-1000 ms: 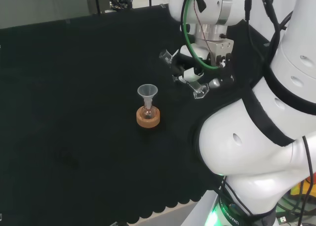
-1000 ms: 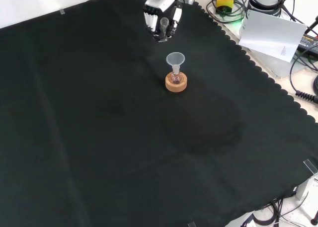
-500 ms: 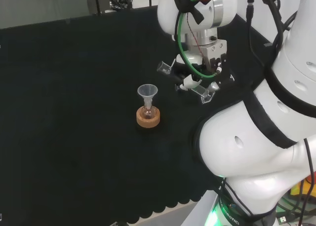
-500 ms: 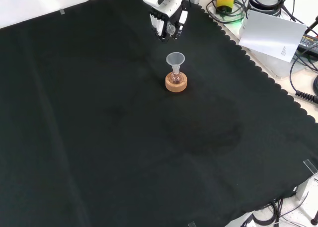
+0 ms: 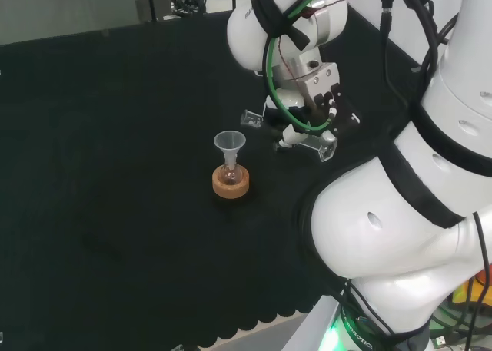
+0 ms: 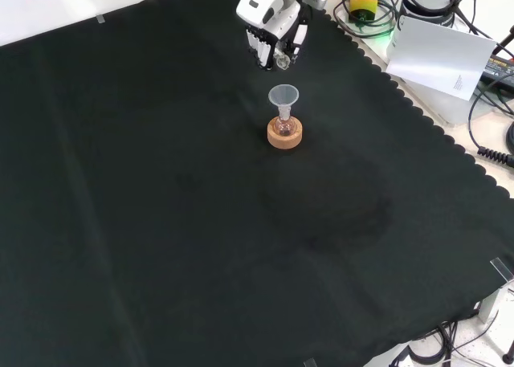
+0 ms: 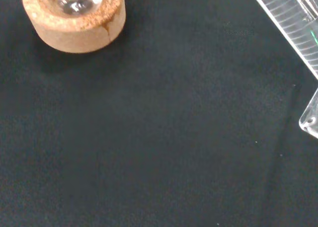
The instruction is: Pour the water from the graduated cylinder into the round-bottom flask.
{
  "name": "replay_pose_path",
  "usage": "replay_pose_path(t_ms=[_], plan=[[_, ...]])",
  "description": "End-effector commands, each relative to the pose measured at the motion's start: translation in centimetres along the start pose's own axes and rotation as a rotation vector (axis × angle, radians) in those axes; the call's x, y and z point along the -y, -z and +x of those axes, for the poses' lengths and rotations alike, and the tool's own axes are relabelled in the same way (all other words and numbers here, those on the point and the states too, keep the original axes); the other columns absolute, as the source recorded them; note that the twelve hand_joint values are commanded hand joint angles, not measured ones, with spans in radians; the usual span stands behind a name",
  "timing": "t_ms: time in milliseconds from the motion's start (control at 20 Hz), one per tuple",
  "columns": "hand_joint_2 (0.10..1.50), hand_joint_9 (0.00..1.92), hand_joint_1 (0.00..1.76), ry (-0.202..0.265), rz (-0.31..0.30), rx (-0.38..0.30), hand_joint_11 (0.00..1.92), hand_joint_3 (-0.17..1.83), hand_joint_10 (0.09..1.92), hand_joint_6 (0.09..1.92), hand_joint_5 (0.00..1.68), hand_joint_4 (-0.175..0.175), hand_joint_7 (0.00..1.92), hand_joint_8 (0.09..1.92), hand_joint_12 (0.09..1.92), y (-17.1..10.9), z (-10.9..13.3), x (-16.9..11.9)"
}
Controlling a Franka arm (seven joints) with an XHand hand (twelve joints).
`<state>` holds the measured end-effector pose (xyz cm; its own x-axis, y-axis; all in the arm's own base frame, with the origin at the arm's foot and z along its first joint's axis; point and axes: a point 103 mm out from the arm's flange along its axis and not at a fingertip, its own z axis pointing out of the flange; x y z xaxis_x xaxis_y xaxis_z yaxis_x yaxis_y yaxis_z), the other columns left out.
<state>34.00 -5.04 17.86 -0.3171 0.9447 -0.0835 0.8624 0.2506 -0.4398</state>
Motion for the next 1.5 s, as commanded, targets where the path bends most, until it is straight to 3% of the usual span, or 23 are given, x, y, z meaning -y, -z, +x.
replay_pose_path(t_ms=[50,400,1000,1500], plan=[[1.14,1.40,1.14,-0.003,0.035,0.085,1.33,0.01,0.09,1.09,0.94,-0.175,1.20,0.40,0.69,0.6,0.5,-0.4],[1.14,1.40,1.14,-0.020,0.052,0.124,1.33,0.01,0.09,1.09,0.94,-0.175,1.20,0.39,0.69,1.0,0.5,-0.6],[1.14,1.40,1.14,-0.063,0.138,0.213,1.34,0.01,0.09,1.09,0.94,-0.175,1.20,0.39,0.69,1.4,0.4,-0.9],[1.14,1.40,1.14,-0.073,0.130,0.291,1.34,0.01,0.09,1.09,0.94,-0.175,1.20,0.38,0.69,2.0,0.7,-0.7]])
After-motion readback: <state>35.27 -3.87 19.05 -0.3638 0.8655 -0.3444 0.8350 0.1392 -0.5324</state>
